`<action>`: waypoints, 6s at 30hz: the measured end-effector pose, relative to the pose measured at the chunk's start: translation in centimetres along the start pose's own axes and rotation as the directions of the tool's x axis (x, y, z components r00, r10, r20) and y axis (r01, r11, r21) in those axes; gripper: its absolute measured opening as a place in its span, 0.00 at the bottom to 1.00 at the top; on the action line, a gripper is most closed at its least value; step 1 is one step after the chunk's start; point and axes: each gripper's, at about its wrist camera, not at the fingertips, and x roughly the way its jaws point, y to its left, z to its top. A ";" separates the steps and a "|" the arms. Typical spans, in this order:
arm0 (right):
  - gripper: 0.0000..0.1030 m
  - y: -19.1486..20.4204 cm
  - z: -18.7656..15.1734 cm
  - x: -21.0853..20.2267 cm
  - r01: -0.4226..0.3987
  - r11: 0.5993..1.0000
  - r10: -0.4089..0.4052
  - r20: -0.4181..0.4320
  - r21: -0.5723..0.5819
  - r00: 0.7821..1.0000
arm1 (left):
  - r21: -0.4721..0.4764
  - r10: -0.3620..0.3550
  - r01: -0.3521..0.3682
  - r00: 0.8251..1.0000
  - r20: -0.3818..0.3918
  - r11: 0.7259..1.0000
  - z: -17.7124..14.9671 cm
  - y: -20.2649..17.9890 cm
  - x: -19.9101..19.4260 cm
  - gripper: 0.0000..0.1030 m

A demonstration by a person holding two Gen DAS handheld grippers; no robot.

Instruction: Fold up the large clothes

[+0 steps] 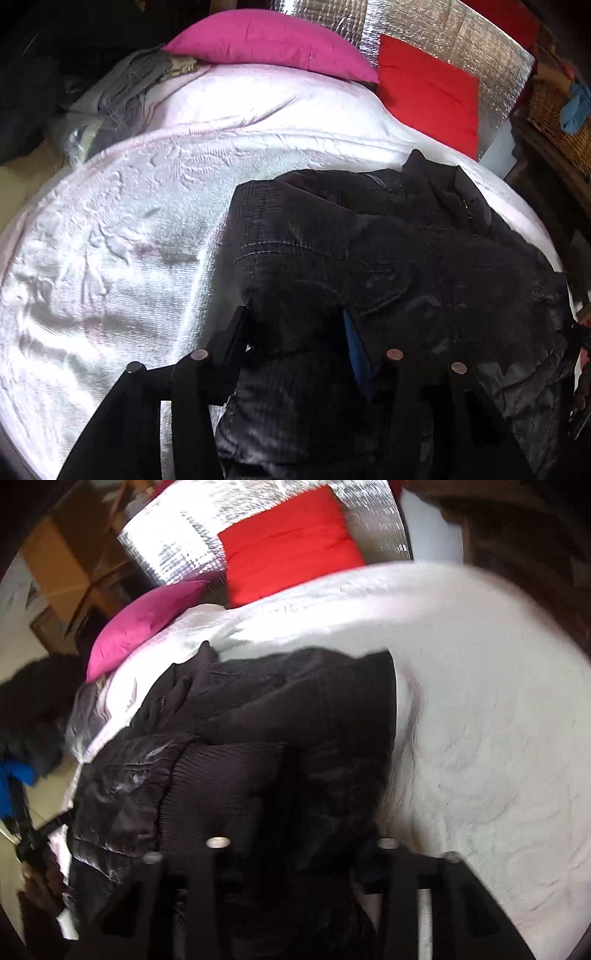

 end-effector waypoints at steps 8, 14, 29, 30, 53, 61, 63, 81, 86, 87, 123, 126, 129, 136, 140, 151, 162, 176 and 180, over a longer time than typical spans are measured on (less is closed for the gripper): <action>0.16 2.0 0.0 -2.6 0.062 0.996 -0.056 0.091 -0.065 0.994 | 0.048 0.020 -0.020 1.000 0.011 0.999 -0.5 -0.6 0.3 0.38; 0.22 1.3 -0.7 -2.8 0.032 0.999 -0.035 0.063 0.039 0.997 | 0.129 0.093 -0.101 0.993 0.066 0.986 -2.7 -1.1 -3.6 0.68; 0.81 -1.8 -15.6 -17.5 -0.113 0.980 0.093 0.124 0.163 0.988 | 0.004 0.026 -0.027 0.977 0.212 1.000 -21.8 6.2 -17.1 0.79; 0.81 -2.0 -16.5 -18.0 -0.126 0.976 0.107 0.114 0.175 0.988 | -0.018 0.019 -0.016 0.981 0.194 1.000 -23.2 6.0 -17.4 0.79; 0.48 3.9 -27.4 -13.6 0.070 0.998 -0.068 -0.228 0.003 0.971 | -0.171 -0.145 0.129 0.986 -0.084 0.977 -28.2 5.0 -12.0 0.48; 0.70 1.3 -27.7 -12.2 0.108 0.981 -0.054 -0.307 0.163 0.950 | -0.186 -0.123 0.074 0.955 -0.270 0.980 -29.1 4.6 -8.3 0.84; 0.71 1.1 -27.7 -12.2 0.117 0.979 -0.059 -0.318 0.167 0.946 | -0.185 -0.136 0.082 0.944 -0.302 0.979 -29.4 4.2 -7.5 0.84; 0.34 4.5 -30.7 -10.2 0.079 0.992 -0.031 -0.415 0.101 0.910 | -0.147 -0.153 0.114 0.945 -0.288 0.983 -29.3 2.6 -10.3 0.58; 0.38 6.3 -31.3 -7.8 0.085 0.996 -0.059 -0.458 0.036 0.887 | -0.133 -0.169 0.131 0.926 -0.339 0.982 -29.6 2.3 -8.8 0.63; 0.29 6.8 -31.4 -8.0 0.083 0.996 -0.067 -0.454 0.015 0.889 | -0.133 -0.180 0.143 0.927 -0.330 0.981 -29.5 2.3 -9.2 0.42; 0.09 10.0 3.5 -14.7 -0.197 0.980 0.187 0.208 0.032 0.960 | -0.229 -0.453 0.488 0.871 0.189 0.842 5.8 3.1 -11.7 0.09; 0.09 9.1 7.1 -9.8 -0.202 0.977 0.183 0.212 0.073 0.960 | -0.257 -0.433 0.478 0.875 0.214 0.840 8.5 2.9 -7.9 0.09; 0.09 7.9 9.9 -4.6 -0.197 0.974 0.169 0.216 0.115 0.962 | -0.280 -0.414 0.470 0.879 0.237 0.837 10.3 2.7 -3.7 0.09; 0.09 3.9 12.4 4.8 -0.212 0.940 0.161 0.198 0.269 0.967 | -0.338 -0.362 0.415 0.908 0.210 0.845 12.2 3.1 4.4 0.09; 0.12 0.9 11.3 8.8 -0.287 0.867 0.249 0.145 0.407 0.958 | -0.395 -0.345 0.376 0.927 0.150 0.838 11.6 3.7 7.8 0.13; 0.87 -1.7 9.1 -0.7 -0.400 0.828 0.282 0.324 0.394 0.903 | -0.272 -0.263 0.326 0.933 0.245 0.906 9.3 1.9 -1.6 0.76; 0.75 12.6 11.3 5.0 0.017 0.997 -0.024 -0.099 -0.075 0.995 | -0.094 -0.129 0.131 0.991 0.020 0.987 5.5 -2.7 2.0 0.76; 0.13 16.4 11.4 10.6 0.219 0.917 -0.234 -0.005 -0.334 0.972 | -0.003 -0.068 0.068 0.994 0.091 0.998 6.0 -3.2 2.6 0.20; 0.13 14.4 14.5 8.0 0.211 0.963 -0.188 0.144 -0.170 0.972 | -0.032 -0.031 0.039 0.973 0.229 0.999 6.5 -3.2 0.2 0.18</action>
